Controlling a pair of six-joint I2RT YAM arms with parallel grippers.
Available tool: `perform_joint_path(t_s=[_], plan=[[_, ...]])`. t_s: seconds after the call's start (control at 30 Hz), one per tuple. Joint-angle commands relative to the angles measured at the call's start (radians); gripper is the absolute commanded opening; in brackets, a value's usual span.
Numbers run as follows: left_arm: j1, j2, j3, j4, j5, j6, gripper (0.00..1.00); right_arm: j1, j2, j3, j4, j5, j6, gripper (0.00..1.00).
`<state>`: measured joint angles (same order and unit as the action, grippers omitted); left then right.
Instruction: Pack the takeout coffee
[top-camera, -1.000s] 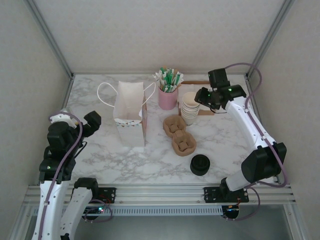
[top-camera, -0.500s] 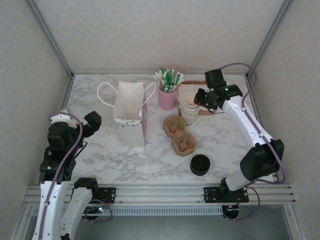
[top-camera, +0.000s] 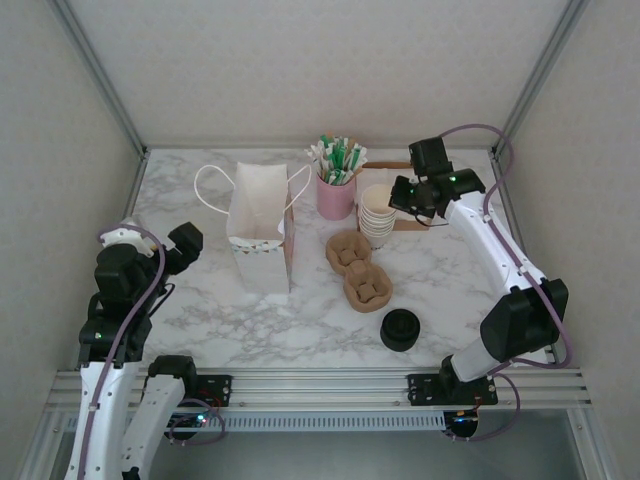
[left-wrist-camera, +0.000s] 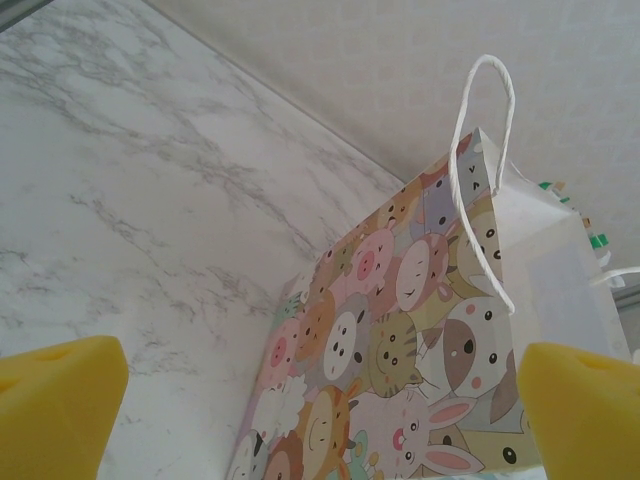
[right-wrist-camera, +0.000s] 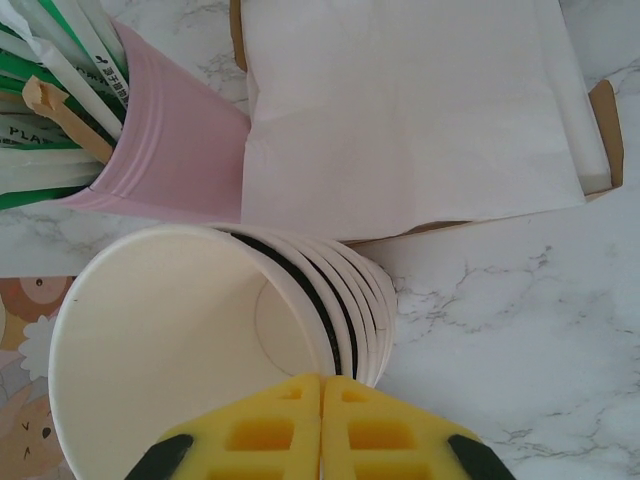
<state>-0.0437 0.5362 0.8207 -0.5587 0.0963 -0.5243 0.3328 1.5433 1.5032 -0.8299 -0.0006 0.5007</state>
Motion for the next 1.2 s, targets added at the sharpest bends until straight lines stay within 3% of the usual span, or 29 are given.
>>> perform_joint_path(t_s=[0.0, 0.33, 0.83, 1.17], plan=[[0.011, -0.010, -0.006, 0.013, 0.013, -0.013, 1.00, 0.011, -0.010, 0.020, 0.002, 0.011, -0.010, 0.06], [0.012, -0.010, -0.007, 0.012, 0.013, -0.015, 1.00, 0.009, -0.076, 0.029, 0.015, 0.021, 0.010, 0.00], [0.013, -0.015, -0.006, 0.010, 0.011, -0.016, 1.00, 0.009, -0.170, 0.125, -0.029, 0.028, 0.016, 0.00], [0.018, -0.015, -0.006, 0.008, 0.010, -0.017, 1.00, 0.038, -0.306, 0.139, -0.030, -0.072, 0.044, 0.00]])
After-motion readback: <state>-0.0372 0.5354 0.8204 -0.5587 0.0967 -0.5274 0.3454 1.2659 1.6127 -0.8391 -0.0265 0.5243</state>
